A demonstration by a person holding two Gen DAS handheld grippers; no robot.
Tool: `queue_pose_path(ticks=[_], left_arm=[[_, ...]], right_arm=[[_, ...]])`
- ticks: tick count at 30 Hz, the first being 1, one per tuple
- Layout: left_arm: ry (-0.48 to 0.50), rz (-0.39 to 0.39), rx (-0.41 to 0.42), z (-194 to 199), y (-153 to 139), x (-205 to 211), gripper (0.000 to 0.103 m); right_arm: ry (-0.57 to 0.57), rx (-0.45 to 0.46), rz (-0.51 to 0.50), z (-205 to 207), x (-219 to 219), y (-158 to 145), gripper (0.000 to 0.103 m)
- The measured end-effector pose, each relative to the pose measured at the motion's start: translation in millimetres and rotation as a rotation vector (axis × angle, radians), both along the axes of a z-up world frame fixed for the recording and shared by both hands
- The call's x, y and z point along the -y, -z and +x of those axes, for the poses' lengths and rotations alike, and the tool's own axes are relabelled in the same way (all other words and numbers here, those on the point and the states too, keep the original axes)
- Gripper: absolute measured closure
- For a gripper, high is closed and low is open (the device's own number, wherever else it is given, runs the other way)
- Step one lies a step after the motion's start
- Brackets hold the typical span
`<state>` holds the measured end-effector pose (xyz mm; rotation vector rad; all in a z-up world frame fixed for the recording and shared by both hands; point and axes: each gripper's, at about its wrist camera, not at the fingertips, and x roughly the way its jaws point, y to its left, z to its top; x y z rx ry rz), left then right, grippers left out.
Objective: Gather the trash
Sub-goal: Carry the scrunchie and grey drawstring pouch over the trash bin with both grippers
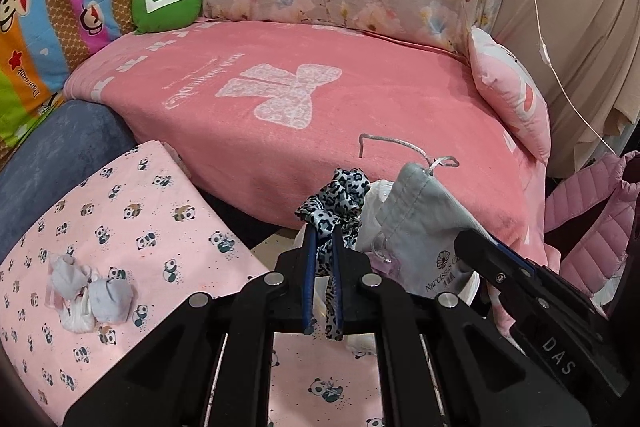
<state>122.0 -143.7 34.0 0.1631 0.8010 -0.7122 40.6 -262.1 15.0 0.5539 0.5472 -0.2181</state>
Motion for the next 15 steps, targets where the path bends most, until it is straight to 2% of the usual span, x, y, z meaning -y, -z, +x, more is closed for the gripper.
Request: queue_pose_path(ticks=[15], left_arm=[[0.092,0.021,-0.044,-7.9,18.4,44.4,0.094]], right_arm=[[0.068,-0.041,0.035,-9.7,38.7,26.6,0.094]])
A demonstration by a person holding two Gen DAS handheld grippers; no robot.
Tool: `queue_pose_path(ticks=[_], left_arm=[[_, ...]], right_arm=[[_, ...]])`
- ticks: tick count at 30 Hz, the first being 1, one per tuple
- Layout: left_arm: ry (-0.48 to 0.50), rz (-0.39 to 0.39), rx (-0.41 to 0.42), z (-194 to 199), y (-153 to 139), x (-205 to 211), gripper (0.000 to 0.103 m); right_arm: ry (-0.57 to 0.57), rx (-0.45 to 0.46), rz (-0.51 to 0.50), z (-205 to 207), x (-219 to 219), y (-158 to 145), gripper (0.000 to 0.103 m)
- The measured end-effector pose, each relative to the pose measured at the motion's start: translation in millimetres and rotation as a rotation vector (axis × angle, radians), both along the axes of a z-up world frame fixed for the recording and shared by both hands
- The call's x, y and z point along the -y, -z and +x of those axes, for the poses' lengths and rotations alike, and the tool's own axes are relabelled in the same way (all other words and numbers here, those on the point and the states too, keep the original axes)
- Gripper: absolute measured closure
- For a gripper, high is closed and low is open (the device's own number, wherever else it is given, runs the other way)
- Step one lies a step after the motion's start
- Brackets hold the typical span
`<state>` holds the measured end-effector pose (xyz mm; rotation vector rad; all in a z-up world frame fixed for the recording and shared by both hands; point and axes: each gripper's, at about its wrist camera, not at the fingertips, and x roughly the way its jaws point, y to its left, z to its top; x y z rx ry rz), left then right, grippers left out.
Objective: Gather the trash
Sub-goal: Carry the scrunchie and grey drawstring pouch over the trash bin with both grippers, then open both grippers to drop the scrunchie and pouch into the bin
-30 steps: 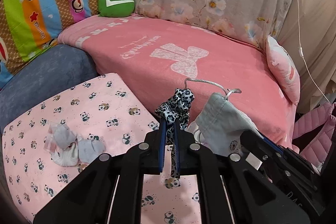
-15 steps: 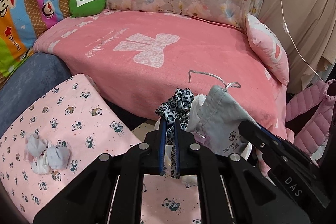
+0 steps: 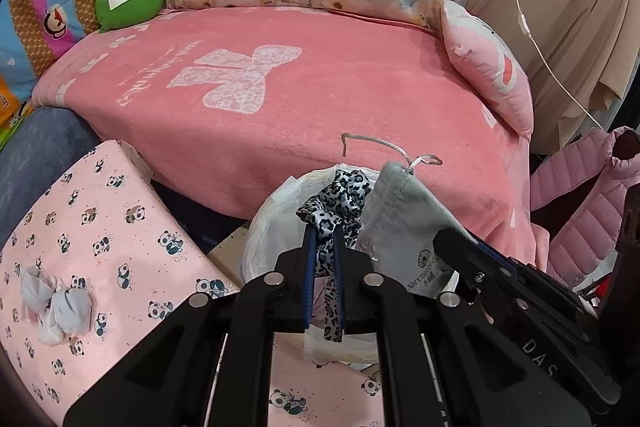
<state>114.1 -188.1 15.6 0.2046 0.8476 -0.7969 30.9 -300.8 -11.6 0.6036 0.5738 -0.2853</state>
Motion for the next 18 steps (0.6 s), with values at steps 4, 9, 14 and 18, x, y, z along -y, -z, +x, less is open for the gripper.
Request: queue_pose_path(ticks=[4,9,14,18], left_arm=[[-0.015,0.000,-0.024,3.1,4.5,0.7,0.072],[-0.073,-0.010,-0.004,5.8,5.5,-7.6,0.035],[-0.097,-0.008,-0.012,8.7,7.1,-15.9,0.035],[-0.119,-0.013,-0.014,10.2,7.5,-27.0,0.035]], right_arm=[[0.015,-0.015,0.001,0.6,1.4,3.3,0.089],[0.046,-0.021,0.016,-1.5,2.8,7.4,0.081],[0.033,-0.024,0.007,-0.1,0.4,7.4,0.080],[0.012,-0.024,-0.004,2.4,-9.0,5.8,0.075]])
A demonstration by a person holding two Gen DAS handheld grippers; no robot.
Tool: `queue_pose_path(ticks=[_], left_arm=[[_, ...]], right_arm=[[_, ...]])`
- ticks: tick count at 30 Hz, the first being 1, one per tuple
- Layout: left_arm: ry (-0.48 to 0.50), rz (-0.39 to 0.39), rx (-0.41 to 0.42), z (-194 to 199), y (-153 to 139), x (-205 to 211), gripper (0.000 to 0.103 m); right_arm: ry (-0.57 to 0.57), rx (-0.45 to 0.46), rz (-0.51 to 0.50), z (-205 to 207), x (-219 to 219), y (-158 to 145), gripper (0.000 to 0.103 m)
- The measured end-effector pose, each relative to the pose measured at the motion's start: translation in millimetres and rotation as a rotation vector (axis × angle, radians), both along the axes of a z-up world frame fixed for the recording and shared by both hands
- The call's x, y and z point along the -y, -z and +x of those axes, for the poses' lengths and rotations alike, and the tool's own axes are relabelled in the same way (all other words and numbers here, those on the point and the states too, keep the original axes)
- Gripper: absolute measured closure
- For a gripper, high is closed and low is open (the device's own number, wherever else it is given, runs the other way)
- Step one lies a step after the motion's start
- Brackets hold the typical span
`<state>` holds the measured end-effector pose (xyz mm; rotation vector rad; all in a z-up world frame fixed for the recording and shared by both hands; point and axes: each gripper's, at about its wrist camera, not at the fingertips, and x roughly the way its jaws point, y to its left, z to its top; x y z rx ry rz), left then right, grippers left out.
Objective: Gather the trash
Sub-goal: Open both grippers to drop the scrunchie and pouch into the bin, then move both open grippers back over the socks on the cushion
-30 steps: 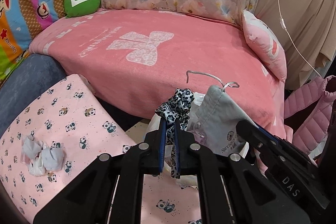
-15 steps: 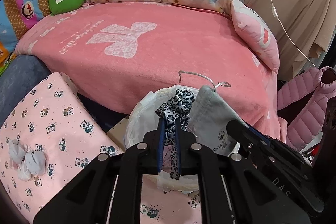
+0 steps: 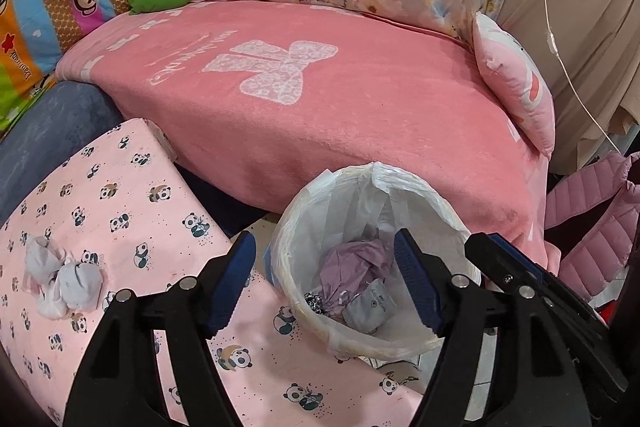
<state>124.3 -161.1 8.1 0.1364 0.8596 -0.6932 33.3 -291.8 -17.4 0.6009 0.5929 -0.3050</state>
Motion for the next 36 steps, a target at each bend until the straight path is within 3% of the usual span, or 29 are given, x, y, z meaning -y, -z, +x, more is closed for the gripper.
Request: queue_pose_path(ticks=[17,36], left_arm=[[-0.130,-0.041,-0.007,9.3,0.2,-72.3,0.035],[-0.354,-0.068,-0.043,32.7,17.0,-185.1,0.035]], right_arm=[[-0.129,-0.023,-0.052,24.4,-65.3,-10.2,0.075],[-0.347,-0.072,-0.123,74.6,-179.0,-8.2,0.075]])
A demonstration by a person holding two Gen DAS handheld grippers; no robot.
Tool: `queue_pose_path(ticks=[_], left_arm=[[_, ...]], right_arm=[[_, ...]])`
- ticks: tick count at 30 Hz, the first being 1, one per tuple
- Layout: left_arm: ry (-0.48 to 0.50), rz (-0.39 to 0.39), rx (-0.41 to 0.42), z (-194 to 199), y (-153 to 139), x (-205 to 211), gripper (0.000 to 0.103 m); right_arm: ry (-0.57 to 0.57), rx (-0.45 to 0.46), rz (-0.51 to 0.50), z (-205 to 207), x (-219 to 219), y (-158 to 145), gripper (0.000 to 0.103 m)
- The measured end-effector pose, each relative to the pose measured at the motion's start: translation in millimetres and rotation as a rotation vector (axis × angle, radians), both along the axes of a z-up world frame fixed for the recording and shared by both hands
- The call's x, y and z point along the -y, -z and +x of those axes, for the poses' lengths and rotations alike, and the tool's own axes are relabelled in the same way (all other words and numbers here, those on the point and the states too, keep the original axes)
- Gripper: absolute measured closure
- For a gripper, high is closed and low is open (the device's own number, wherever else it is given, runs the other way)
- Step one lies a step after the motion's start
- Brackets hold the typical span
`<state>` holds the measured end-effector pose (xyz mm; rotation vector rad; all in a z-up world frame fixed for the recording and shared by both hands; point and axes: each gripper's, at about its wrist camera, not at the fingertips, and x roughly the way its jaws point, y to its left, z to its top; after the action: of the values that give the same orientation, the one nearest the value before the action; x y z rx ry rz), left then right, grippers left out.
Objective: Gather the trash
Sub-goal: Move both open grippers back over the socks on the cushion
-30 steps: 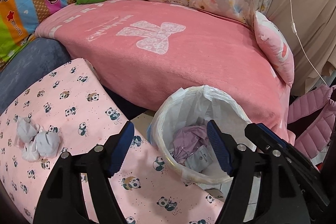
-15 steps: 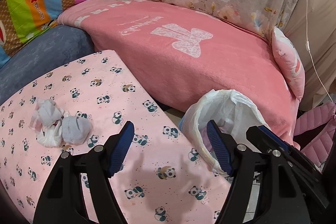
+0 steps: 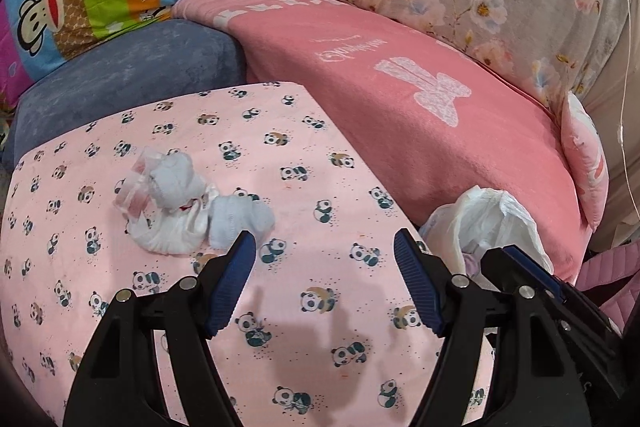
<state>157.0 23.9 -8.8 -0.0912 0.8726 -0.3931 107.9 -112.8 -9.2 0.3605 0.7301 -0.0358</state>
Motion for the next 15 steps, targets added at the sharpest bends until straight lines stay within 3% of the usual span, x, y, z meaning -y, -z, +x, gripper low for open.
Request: queue_pose_path(ticks=[15], left_arm=[[-0.169,0.015,-0.070,18.7,36.7,-89.4,0.035]], right_arm=[[-0.129,-0.069,-0.031,39.3,-79.2,23.8,0.062]])
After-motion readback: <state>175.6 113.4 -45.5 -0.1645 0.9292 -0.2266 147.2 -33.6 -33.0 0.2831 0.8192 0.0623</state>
